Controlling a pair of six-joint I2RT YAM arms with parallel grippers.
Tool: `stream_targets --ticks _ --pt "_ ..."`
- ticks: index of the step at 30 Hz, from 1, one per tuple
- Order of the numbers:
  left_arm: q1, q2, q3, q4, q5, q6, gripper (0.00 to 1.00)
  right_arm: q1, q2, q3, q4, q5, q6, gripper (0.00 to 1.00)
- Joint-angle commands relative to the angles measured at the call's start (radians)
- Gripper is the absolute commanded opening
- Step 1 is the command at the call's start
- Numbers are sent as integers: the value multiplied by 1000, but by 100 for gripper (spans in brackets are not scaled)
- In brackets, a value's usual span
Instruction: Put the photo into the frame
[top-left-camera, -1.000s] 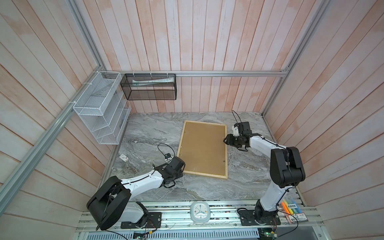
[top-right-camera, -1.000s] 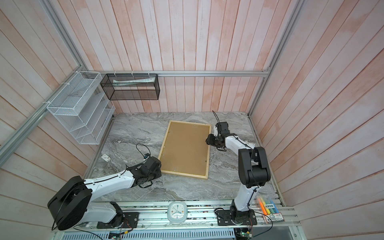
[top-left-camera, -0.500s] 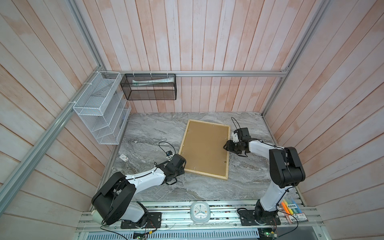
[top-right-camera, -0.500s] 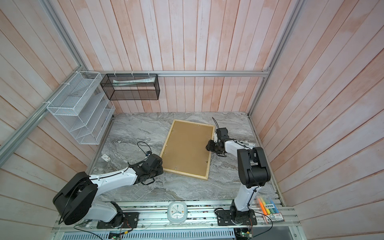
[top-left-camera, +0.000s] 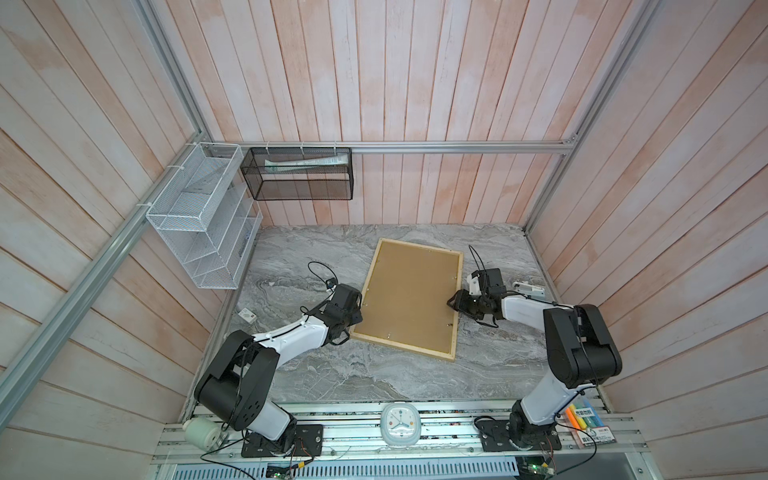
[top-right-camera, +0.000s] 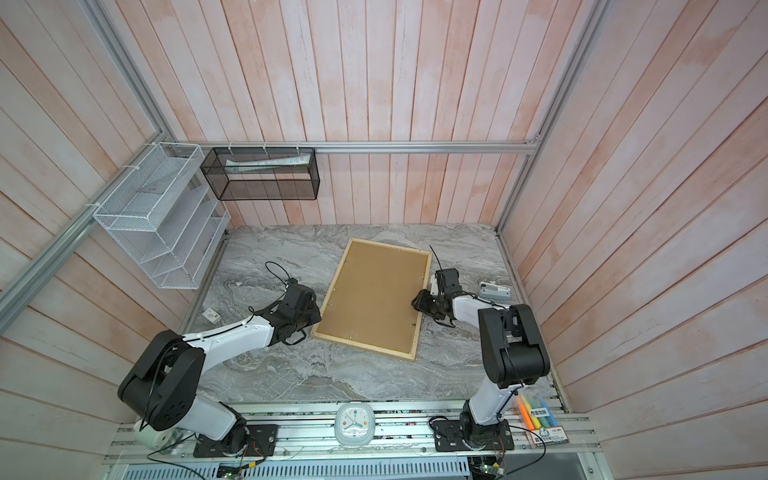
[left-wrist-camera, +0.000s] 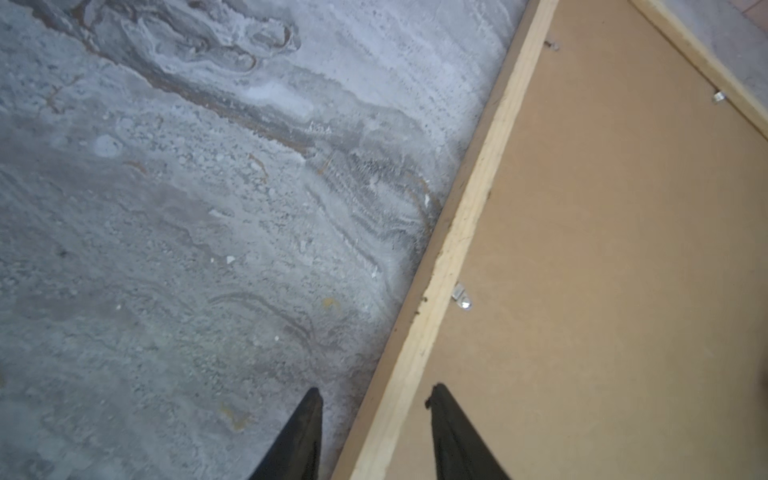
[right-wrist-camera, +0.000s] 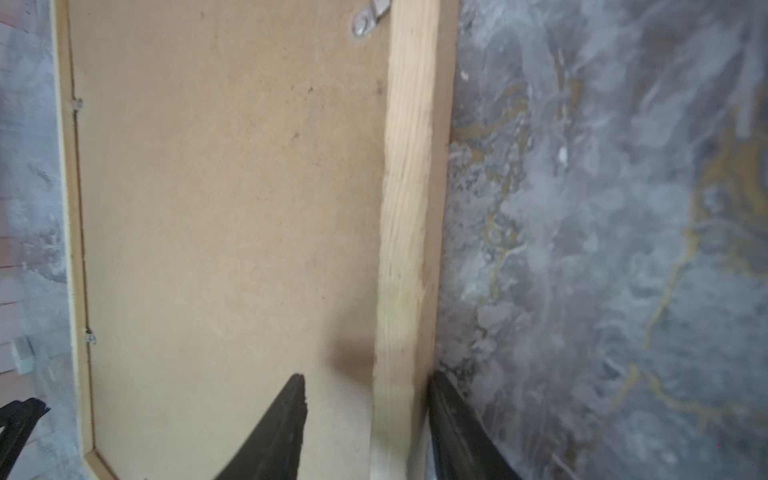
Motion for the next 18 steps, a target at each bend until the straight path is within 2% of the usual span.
stream_targets --ticks 1,3,6,11,14,18 --pt "-1 -48 3 -22 -11 14 45 29 -82 -148 197 -86 204 49" --pt "-6 -92 -27 -48 -44 -10 46 72 -124 -232 282 -67 288 50" --pt "-21 -157 -71 -93 -84 -53 47 165 -148 -265 296 3 340 50" --pt "-105 -229 -148 -137 -106 -178 47 315 -146 -256 316 92 401 51" --pt "-167 -233 -167 -184 -141 -255 48 390 -113 -207 313 98 406 51" --pt "-188 -221 -186 -209 -149 -301 49 437 -72 -150 304 96 388 50"
